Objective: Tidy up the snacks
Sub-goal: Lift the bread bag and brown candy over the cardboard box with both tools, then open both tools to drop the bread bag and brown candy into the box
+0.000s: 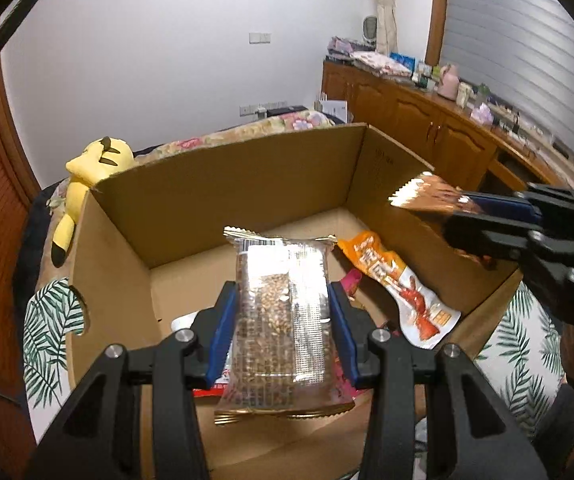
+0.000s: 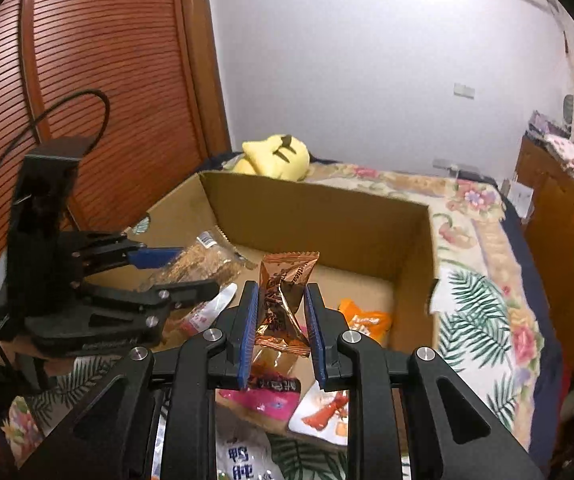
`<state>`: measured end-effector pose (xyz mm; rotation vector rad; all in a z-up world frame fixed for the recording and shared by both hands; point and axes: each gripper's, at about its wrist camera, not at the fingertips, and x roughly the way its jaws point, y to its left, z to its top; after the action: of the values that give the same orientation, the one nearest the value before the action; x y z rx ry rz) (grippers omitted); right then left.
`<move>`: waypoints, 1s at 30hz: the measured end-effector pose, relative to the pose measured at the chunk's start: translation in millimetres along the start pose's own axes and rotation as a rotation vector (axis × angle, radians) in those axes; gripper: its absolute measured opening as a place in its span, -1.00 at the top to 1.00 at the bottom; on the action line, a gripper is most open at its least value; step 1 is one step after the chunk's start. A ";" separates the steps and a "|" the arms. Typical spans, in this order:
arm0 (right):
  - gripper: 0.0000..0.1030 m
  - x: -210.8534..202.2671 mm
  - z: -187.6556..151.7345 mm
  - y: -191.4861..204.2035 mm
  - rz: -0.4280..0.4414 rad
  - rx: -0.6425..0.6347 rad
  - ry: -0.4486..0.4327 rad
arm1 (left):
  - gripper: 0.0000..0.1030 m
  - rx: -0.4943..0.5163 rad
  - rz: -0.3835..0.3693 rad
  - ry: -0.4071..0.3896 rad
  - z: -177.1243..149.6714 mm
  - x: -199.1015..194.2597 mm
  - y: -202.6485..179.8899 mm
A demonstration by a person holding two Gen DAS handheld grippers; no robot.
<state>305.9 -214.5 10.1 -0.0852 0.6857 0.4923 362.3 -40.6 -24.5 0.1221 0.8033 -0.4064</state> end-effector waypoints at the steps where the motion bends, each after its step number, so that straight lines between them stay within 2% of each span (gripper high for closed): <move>1: 0.58 5.5 0.4 -1.1 0.004 0.004 0.010 | 0.16 0.005 -0.003 0.011 -0.4 2.2 -0.5; 8: 0.58 46.0 -3.0 -6.5 0.043 0.043 0.123 | 0.07 0.018 -0.016 0.064 -3.4 11.7 -2.3; 12: 0.58 56.2 -4.3 -7.7 0.036 0.043 0.170 | -0.08 0.012 -0.022 0.081 -2.5 11.4 -1.6; 16: 0.58 61.7 -3.0 -9.9 0.029 0.047 0.204 | -0.09 0.003 -0.024 0.089 -3.8 10.1 1.4; 24: 0.52 58.6 -5.7 -12.8 0.015 0.052 0.209 | -0.12 -0.024 -0.011 0.066 -10.4 2.7 4.6; 26: 0.39 55.5 -7.7 -12.6 0.015 0.052 0.200 | -0.13 -0.029 -0.006 0.059 -13.0 0.7 5.6; 27: 0.26 53.4 -8.1 -11.7 0.011 0.051 0.194 | -0.13 -0.032 -0.003 0.054 -13.9 -0.8 5.9; 30: 0.24 51.2 -7.3 -9.6 0.004 0.045 0.177 | -0.13 -0.038 0.006 0.038 -15.8 -4.9 7.5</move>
<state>340.0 -203.9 -28.4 -0.0856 0.8702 0.4767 351.5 -28.2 -32.2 0.0968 0.8477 -0.3835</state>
